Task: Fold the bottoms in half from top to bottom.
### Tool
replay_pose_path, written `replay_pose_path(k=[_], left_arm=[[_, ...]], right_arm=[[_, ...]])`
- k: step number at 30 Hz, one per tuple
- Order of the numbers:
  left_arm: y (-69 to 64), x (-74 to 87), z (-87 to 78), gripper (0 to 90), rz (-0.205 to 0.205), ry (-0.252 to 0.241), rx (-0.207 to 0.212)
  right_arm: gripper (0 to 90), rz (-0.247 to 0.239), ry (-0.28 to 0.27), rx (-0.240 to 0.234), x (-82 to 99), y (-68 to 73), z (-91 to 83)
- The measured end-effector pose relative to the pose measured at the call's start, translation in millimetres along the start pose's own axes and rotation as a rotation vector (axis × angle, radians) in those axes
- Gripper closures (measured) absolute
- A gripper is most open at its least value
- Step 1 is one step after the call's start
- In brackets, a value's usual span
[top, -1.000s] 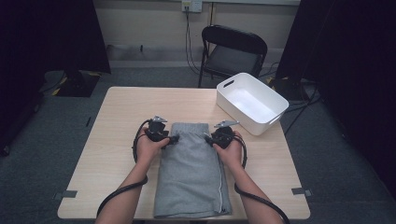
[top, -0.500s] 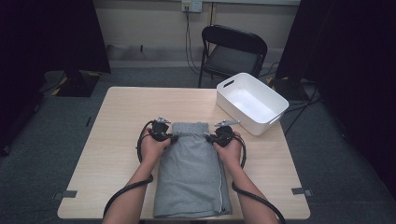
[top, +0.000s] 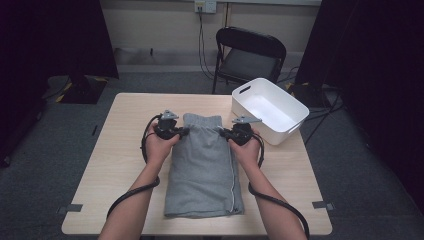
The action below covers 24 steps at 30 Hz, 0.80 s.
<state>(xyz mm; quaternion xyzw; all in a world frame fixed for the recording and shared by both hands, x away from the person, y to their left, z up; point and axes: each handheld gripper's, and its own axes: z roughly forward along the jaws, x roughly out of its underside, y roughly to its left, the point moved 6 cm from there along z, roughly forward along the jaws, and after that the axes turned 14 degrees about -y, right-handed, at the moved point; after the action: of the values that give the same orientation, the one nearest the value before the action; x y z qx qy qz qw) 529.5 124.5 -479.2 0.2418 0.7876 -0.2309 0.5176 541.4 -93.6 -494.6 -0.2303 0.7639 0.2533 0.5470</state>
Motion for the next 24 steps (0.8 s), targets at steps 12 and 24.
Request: replay_pose_path(k=[12,24], left_arm=[[-24.3,14.3,-41.3,83.6,0.031,-0.017,0.025],[-42.1,37.2,-59.4,83.7,0.023,0.034,0.053]], right_arm=[[85.1,-0.086,-0.061,-0.069,-0.9,27.3,-38.8],[85.4,-0.092,-0.053,-0.111,16.5,43.9,-65.9]])
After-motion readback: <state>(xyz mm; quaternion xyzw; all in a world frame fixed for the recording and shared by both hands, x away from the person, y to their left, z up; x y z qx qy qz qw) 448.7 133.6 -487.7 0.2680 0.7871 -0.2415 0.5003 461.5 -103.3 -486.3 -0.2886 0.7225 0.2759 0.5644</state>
